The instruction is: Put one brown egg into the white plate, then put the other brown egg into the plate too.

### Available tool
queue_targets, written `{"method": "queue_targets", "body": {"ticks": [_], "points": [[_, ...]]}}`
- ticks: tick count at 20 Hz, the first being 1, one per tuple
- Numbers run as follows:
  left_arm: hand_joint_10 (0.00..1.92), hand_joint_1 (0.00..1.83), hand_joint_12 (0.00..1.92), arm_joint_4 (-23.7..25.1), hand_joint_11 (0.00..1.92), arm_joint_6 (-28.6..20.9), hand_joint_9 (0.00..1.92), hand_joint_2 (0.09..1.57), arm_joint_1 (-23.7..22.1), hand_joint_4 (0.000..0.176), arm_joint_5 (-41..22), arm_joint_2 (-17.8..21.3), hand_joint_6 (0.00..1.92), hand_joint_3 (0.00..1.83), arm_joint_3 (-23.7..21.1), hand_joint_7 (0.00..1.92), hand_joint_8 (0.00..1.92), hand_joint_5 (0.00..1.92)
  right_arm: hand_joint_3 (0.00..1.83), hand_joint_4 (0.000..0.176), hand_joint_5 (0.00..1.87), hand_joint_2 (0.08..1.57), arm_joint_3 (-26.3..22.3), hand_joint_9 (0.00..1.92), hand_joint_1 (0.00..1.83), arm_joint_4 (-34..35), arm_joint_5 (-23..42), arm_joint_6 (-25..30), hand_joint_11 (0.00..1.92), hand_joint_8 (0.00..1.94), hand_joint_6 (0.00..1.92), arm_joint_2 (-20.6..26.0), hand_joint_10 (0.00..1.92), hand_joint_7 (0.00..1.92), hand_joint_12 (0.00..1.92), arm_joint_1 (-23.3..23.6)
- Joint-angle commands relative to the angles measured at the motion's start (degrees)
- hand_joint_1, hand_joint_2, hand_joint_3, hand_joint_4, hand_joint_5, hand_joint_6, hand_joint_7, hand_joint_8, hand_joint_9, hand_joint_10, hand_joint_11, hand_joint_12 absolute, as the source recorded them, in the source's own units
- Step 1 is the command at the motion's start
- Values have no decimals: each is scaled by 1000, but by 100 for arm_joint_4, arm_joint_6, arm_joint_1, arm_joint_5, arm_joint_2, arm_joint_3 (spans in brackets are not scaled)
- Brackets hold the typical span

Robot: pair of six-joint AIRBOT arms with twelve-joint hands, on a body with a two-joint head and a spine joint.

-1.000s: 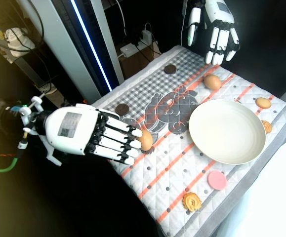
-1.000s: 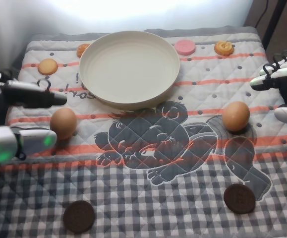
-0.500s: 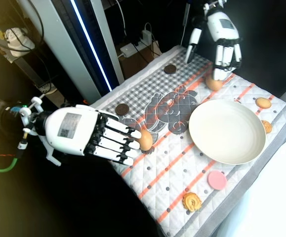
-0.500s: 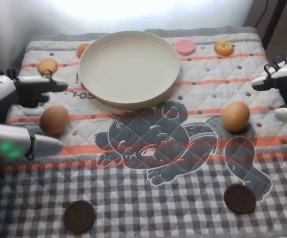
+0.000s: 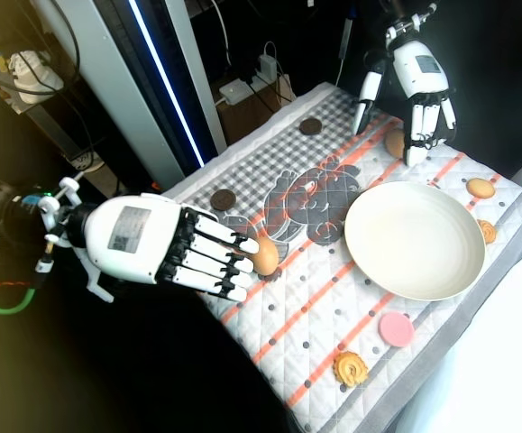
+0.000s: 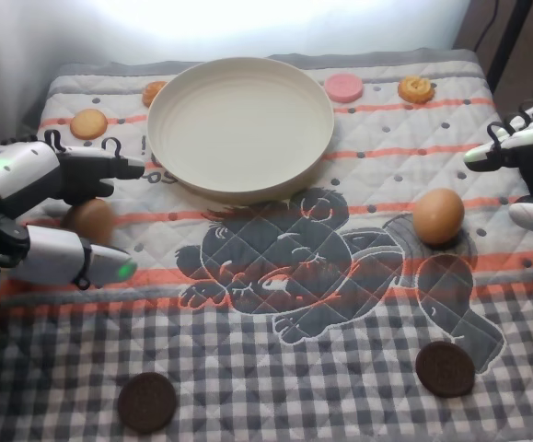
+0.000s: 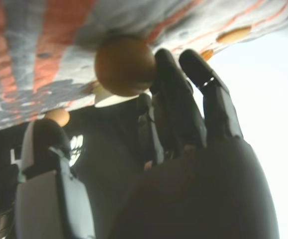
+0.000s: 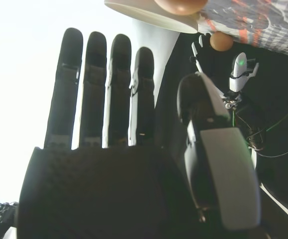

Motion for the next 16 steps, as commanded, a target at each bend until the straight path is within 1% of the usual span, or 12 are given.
{"method": "queue_targets", "body": {"ticks": [1, 2, 3, 4, 6, 7, 9, 11, 12, 13, 15, 16], "points": [[38, 773, 1347, 27, 131, -13, 729, 886, -65, 153, -567, 101, 7, 2, 20, 622, 7, 440, 0, 48, 640, 1371, 27, 676, 456, 150, 628, 22, 502, 7, 0, 2, 7, 763, 284, 42], [41, 791, 1346, 12, 146, -13, 738, 886, -56, 145, -545, 126, 12, 1, 10, 628, 7, 464, 0, 55, 638, 1369, 27, 679, 459, 150, 628, 22, 509, 6, 0, 2, 7, 763, 288, 30], [44, 824, 1346, 1, 155, -13, 743, 884, -34, 140, -532, 136, 17, 0, 4, 631, 7, 486, 0, 52, 645, 1365, 27, 693, 473, 150, 628, 22, 526, 6, 2, 2, 9, 773, 299, 21], [45, 846, 1332, -9, 167, -13, 748, 885, -13, 139, -521, 141, 8, 0, 2, 634, 5, 499, 0, 58, 641, 1366, 27, 696, 457, 150, 628, 22, 531, 4, 0, 2, 7, 772, 305, 19], [56, 927, 1310, -61, 184, -13, 772, 909, 33, 136, -501, 161, 7, 5, 4, 659, 7, 537, 0, 41, 660, 1362, 28, 705, 448, 150, 628, 22, 544, 8, 8, 2, 8, 788, 313, 19], [61, 970, 1309, -80, 187, -13, 781, 912, 51, 131, -483, 175, 12, 5, 4, 665, 8, 556, 0, 36, 668, 1363, 28, 707, 448, 150, 628, 22, 542, 9, 10, 2, 8, 793, 313, 19], [71, 1019, 1312, -111, 208, -13, 798, 917, 97, 121, -458, 205, 16, 4, -3, 682, 12, 581, 0, 31, 677, 1363, 28, 717, 472, 150, 628, 22, 541, 9, 8, 1, 8, 806, 313, 13], [101, 1072, 1375, -155, 223, -13, 814, 922, 137, 115, -458, 230, 4, 1, -14, 724, 11, 620, 0, 29, 683, 1361, 28, 725, 473, 150, 628, 22, 554, 6, 9, 0, 10, 804, 318, 2], [218, 1112, 1382, -164, 251, -13, 812, 921, 143, 107, -458, 230, 4, 0, -14, 775, 13, 653, 0, 30, 685, 1364, 28, 732, 471, 150, 628, 22, 567, 7, 8, 0, 12, 808, 325, -4], [450, 1152, 1386, -167, 313, -13, 776, 933, 142, 86, -458, 228, 16, 0, -13, 839, 5, 691, 2, 30, 689, 1370, 28, 737, 455, 150, 628, 22, 575, 5, 7, -1, 10, 811, 332, -7], [850, 1197, 1426, -167, 369, -13, 695, 967, 135, 73, -458, 223, 0, 0, -12, 928, 18, 762, 1, 21, 701, 1371, 29, 753, 469, 150, 628, 22, 594, 7, 7, -3, 10, 826, 348, -7], [997, 1209, 1472, -167, 368, -13, 662, 979, 132, 60, -458, 223, 1, 0, -12, 974, 31, 809, 0, 20, 703, 1371, 29, 762, 473, 150, 628, 22, 612, 8, 6, -4, 12, 832, 358, -7]]}}
